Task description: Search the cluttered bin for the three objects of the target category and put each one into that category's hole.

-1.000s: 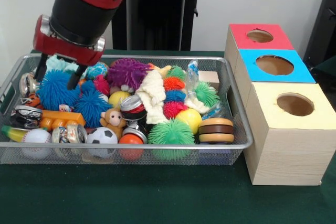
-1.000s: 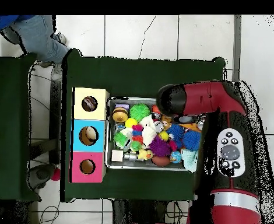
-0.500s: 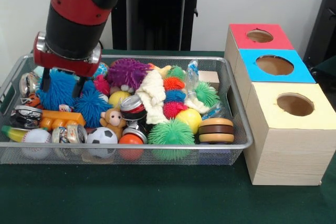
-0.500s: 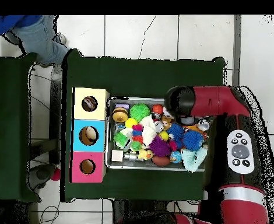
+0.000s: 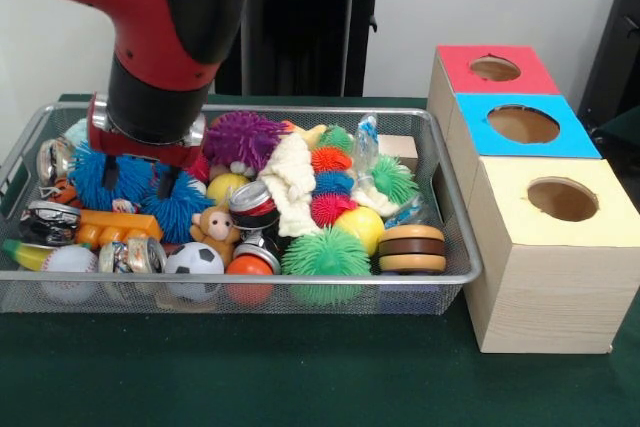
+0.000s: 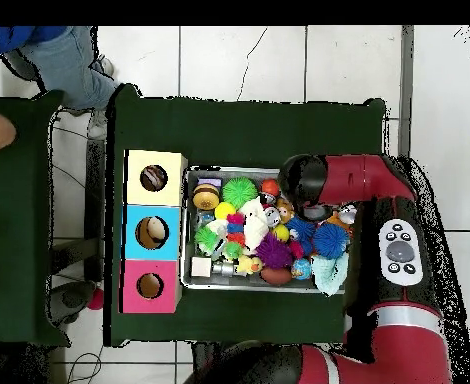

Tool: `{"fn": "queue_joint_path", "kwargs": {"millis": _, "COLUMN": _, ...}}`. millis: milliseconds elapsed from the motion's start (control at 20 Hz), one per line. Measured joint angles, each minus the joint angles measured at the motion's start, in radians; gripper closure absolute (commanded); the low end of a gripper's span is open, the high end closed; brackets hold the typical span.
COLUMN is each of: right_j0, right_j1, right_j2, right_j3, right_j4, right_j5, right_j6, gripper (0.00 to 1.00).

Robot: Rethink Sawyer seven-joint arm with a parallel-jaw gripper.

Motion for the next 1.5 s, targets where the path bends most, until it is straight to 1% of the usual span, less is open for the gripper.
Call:
{"fn": "queue_joint_path", "kwargs": {"millis": 250, "right_j0": 0.012, "right_j1": 0.017, "right_j2": -0.001, "right_j3": 0.000, "right_j4": 0.000, "right_j5": 0.080, "right_j6": 0.000, "gripper": 0.00}}
{"fn": "queue_joint_path", "kwargs": {"millis": 350, "right_j0": 0.022, "right_j1": 0.023, "right_j2": -0.002, "right_j3": 0.000, "right_j4": -0.004, "right_j5": 0.135, "right_j6": 0.000, "gripper": 0.00}}
{"fn": "queue_joint_path", "kwargs": {"millis": 450, "right_j0": 0.030, "right_j1": 0.025, "right_j2": -0.004, "right_j3": -0.001, "right_j4": -0.014, "right_j5": 0.167, "right_j6": 0.000, "gripper": 0.00}}
{"fn": "queue_joint_path", "kwargs": {"millis": 550, "right_j0": 0.042, "right_j1": 0.027, "right_j2": -0.006, "right_j3": -0.007, "right_j4": -0.038, "right_j5": 0.209, "right_j6": 0.000, "gripper": 0.00}}
{"fn": "queue_joint_path", "kwargs": {"millis": 750, "right_j0": 0.057, "right_j1": 0.032, "right_j2": -0.006, "right_j3": -0.032, "right_j4": -0.092, "right_j5": 0.244, "right_j6": 0.000, "gripper": 0.00}}
{"fn": "queue_joint_path", "kwargs": {"millis": 850, "right_j0": 0.059, "right_j1": 0.034, "right_j2": -0.006, "right_j3": -0.039, "right_j4": -0.107, "right_j5": 0.245, "right_j6": 0.000, "gripper": 0.00}}
{"fn": "queue_joint_path", "kwargs": {"millis": 1250, "right_j0": 0.063, "right_j1": 0.053, "right_j2": -0.004, "right_j3": -0.098, "right_j4": -0.217, "right_j5": 0.238, "right_j6": -0.008, "gripper": 0.00}}
{"fn": "queue_joint_path", "kwargs": {"millis": 1500, "right_j0": 0.059, "right_j1": 0.072, "right_j2": -0.002, "right_j3": -0.125, "right_j4": -0.245, "right_j5": 0.209, "right_j6": -0.008, "gripper": 0.00}}
